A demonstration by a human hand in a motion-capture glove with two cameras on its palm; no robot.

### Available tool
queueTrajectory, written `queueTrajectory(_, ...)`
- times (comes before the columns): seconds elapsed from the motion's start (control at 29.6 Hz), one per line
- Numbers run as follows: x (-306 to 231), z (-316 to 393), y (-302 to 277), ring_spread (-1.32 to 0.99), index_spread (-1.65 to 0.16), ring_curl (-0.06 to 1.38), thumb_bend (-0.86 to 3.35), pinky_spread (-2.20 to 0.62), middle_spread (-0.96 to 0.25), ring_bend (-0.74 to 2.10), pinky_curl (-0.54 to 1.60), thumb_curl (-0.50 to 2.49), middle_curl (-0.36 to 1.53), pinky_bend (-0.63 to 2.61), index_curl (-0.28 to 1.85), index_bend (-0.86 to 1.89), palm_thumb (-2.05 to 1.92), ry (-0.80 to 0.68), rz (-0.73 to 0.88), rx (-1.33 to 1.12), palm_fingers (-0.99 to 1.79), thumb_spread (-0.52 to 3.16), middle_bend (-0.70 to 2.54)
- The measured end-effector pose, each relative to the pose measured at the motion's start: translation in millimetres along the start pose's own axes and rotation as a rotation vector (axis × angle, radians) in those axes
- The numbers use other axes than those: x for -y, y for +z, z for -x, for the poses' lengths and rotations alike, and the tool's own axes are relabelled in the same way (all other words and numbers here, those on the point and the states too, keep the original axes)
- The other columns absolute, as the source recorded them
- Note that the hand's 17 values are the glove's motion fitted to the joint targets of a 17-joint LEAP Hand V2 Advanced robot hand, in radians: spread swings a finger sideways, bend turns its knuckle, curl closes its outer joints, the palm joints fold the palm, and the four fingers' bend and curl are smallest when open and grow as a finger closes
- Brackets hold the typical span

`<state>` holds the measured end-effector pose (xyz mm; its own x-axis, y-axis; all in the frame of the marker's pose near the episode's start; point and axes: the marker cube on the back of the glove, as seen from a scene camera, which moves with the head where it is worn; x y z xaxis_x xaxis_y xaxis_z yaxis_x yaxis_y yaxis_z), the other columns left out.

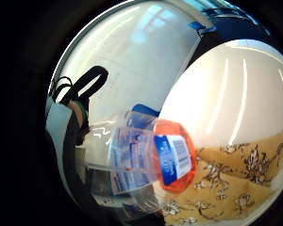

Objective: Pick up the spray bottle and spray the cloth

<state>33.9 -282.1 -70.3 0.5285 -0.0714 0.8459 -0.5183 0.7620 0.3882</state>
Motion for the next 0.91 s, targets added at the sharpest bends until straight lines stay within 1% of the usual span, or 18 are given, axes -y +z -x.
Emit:
queueTrajectory(0.07, 3, -5, 1, -0.23, -0.29, 0.46, -0.03, -0.29, -0.19, 0.56, 0.4, 0.74, 0.51, 0.4, 0.57, 0.2, 0.97, -0.019, -0.036, -0.004, 1.36, 0.39, 0.65)
queueTrajectory(0.17, 6, -10, 4, -0.23, -0.29, 0.46, -0.03, -0.29, -0.19, 0.56, 0.4, 0.74, 0.51, 0.41, 0.57, 0.2, 0.97, -0.022, -0.044, 0.003, 1.36, 0.39, 0.65)
queueTrajectory(0.51, -6, -18, 44, -0.22, -0.28, 0.46, -0.03, -0.3, -0.18, 0.58, 0.41, 0.74, 0.51, 0.42, 0.57, 0.2, 0.97, 0.009, 0.055, 0.061, 1.35, 0.38, 0.65)
queueTrajectory(0.91, -19, -25, 66, -0.22, -0.28, 0.47, -0.03, -0.3, -0.17, 0.58, 0.41, 0.75, 0.52, 0.42, 0.58, 0.2, 0.98, -0.004, 0.137, -0.061, 1.35, 0.38, 0.65)
